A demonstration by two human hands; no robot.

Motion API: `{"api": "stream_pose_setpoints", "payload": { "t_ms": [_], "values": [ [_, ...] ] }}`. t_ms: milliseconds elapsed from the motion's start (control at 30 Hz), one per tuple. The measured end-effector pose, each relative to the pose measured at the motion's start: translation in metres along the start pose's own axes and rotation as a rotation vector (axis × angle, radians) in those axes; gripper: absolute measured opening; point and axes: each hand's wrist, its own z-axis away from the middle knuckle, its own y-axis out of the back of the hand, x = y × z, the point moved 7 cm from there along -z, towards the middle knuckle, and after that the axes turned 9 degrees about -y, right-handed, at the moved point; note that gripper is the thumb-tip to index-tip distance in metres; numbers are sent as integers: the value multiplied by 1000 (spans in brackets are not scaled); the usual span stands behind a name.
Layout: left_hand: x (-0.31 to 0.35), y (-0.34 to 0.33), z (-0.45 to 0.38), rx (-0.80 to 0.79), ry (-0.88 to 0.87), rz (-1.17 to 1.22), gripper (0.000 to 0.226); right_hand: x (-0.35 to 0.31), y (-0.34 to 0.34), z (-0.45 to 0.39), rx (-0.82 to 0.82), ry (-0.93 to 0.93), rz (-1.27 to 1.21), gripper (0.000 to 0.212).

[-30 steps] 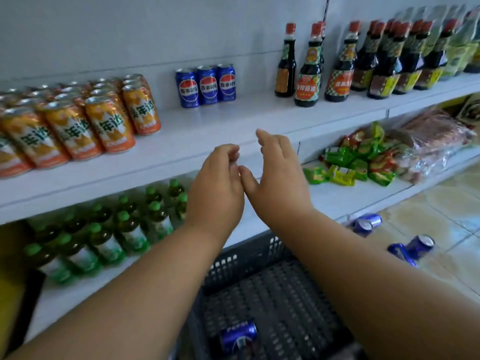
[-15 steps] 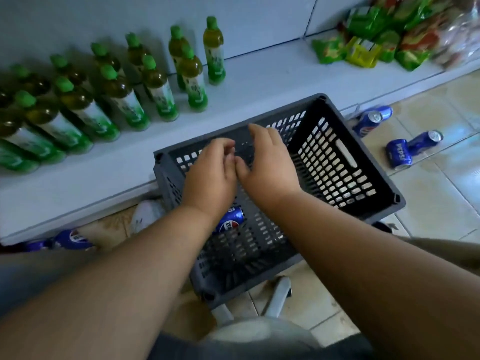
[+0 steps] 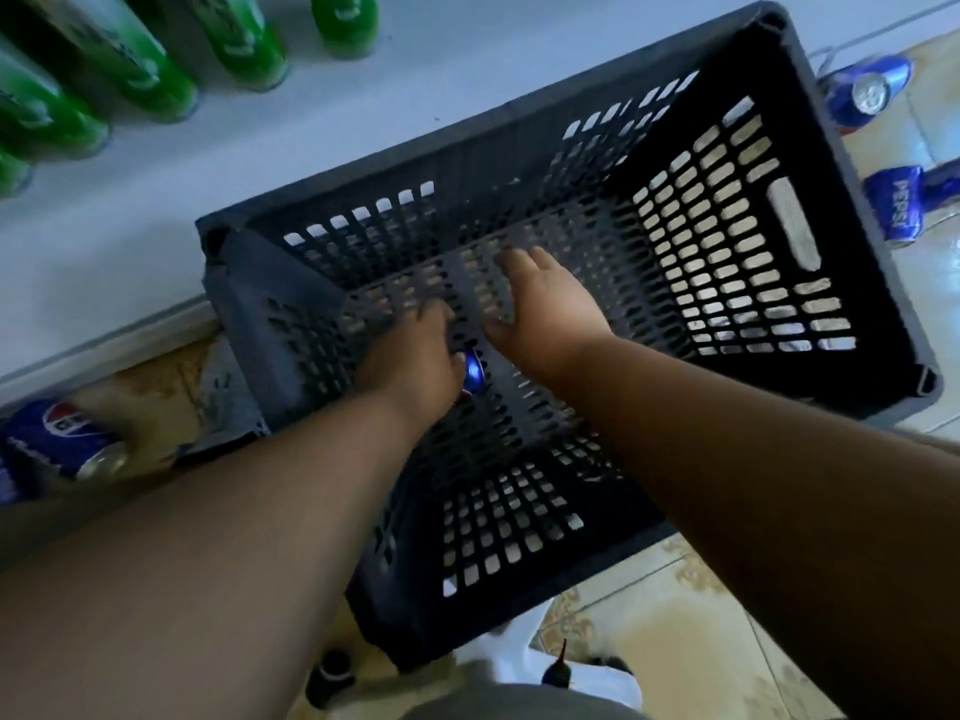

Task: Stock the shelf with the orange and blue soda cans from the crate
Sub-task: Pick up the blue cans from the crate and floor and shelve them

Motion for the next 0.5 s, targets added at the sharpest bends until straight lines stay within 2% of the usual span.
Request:
{"api": "stream_pose_setpoints", "payload": {
  "t_ms": [200, 333, 433, 500],
  "values": [
    [-21, -57, -16, -386, 145, -380, 75, 2, -32, -12, -115, 7, 70, 68],
    [-33, -78, -29, -467, 204, -510, 76, 8, -47, -11, -135, -11, 37, 63],
    [-39, -80, -42, -494, 266, -492, 68, 14, -52, -9, -150, -15, 32, 69],
    [-38, -78, -51, -504, 246, -463, 62, 19, -50, -9, -146, -30, 4, 69]
  ]
}}
